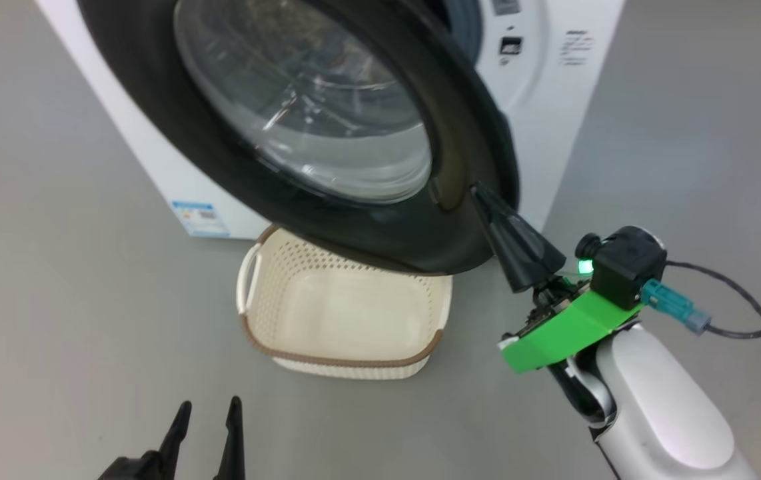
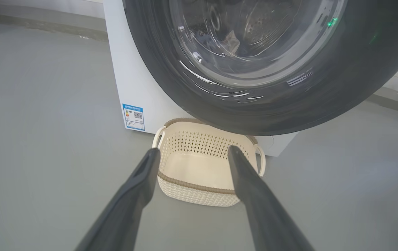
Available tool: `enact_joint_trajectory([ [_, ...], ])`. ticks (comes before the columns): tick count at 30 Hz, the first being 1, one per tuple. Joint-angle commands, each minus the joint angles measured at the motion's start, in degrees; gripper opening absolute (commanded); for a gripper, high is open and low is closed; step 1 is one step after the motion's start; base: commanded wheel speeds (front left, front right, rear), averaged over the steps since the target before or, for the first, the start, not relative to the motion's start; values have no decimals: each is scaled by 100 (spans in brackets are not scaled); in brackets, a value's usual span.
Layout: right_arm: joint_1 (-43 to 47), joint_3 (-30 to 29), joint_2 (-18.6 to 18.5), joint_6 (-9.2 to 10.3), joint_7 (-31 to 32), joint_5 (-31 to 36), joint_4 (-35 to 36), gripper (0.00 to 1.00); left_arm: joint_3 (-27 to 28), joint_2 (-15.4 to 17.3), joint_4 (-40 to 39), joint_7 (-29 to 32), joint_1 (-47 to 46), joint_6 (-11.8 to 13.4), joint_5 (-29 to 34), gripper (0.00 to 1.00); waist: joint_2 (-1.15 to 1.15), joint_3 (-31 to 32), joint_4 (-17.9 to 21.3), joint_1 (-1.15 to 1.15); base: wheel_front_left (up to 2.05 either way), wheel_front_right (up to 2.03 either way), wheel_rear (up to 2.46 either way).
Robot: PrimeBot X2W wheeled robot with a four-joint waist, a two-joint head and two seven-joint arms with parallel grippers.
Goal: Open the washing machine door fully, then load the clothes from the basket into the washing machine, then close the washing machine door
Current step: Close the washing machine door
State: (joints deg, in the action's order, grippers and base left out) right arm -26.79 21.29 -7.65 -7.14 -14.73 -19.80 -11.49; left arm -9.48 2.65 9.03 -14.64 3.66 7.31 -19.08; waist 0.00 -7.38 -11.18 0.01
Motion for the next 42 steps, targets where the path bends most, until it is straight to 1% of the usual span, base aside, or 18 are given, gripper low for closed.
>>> enact_joint_trajectory([
  [1,-177,21,51,-35,-27,-19,80,0,134,23,-158,-36,-246,32,-41,100,0,-312,-324,-1,0,0,0],
  [6,-287,-156,-25,-35,-27,22,-74,0,12,23,-173,-36,-359,86,-123,100,0,-511,-574,-1,0,0,0],
  [11,-367,-257,-109,-35,-27,50,-125,0,-88,23,-199,-36,-423,126,-186,100,0,-646,-714,-1,0,0,0],
  [21,-503,-531,-221,-35,-27,102,-91,0,-107,22,-229,-36,-485,192,-246,100,0,-795,-712,-1,0,0,0],
  [29,-648,-768,-360,-35,-27,148,-28,0,-242,22,-237,-36,-552,226,-332,100,0,-932,-681,-1,0,0,0],
  [42,-1005,-960,-659,-35,-27,200,-17,0,-325,22,-309,-36,-695,271,-446,100,0,-1383,-856,-1,0,0,0],
])
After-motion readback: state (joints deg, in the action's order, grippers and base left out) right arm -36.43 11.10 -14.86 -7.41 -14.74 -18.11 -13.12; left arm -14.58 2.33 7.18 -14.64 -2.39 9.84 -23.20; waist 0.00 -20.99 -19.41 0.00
